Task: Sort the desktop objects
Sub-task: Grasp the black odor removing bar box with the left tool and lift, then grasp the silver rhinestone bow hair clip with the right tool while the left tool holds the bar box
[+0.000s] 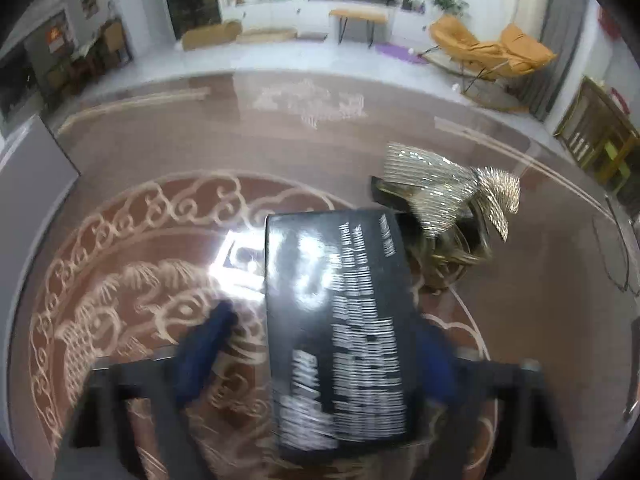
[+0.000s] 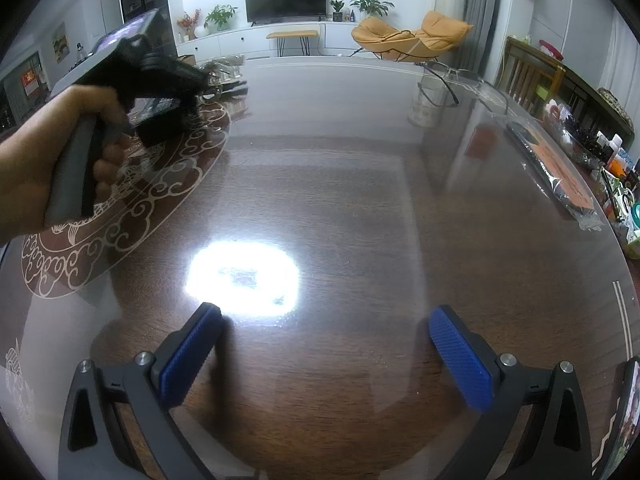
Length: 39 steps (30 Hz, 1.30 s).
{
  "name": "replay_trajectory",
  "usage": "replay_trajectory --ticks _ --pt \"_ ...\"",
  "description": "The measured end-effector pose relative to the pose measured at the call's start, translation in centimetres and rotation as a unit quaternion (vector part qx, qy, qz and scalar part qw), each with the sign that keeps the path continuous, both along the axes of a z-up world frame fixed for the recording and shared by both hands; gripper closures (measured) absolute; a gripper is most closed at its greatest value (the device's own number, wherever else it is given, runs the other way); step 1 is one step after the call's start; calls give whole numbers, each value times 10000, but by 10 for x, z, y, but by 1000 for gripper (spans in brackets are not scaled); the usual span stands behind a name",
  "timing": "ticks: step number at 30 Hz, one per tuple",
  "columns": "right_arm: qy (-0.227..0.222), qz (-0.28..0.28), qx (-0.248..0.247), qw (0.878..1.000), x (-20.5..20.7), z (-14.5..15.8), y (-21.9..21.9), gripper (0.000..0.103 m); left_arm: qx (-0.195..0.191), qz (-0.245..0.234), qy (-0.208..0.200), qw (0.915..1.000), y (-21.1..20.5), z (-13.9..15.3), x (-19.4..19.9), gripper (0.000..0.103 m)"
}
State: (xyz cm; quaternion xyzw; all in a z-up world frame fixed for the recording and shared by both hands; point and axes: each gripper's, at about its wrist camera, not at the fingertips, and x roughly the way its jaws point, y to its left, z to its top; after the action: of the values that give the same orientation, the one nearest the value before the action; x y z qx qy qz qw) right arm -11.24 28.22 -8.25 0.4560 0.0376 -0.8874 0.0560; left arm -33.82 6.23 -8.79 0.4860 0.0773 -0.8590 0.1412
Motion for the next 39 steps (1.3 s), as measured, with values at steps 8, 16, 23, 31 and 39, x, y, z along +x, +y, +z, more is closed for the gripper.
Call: replay_trajectory --ticks 8,16,23,31,39 --pt "1 -1 1 10000 0 0 0 0 -120 -250 272 9992 -22 1 43 45" --pt "1 -2 0 10000 0 0 0 0 -28 -766 184 9969 -80 2 123 45" --pt "2 -2 -20 10000 0 0 0 0 -19 -799 140 9967 -141 6 189 45" --pt "57 394 -1230 9916 -47 21 -54 0 -38 -1058 268 9940 -150 6 215 45" --pt "-302 717 -594 9952 -191 11 -161 0 -57 -1140 423 9926 -148 5 218 45"
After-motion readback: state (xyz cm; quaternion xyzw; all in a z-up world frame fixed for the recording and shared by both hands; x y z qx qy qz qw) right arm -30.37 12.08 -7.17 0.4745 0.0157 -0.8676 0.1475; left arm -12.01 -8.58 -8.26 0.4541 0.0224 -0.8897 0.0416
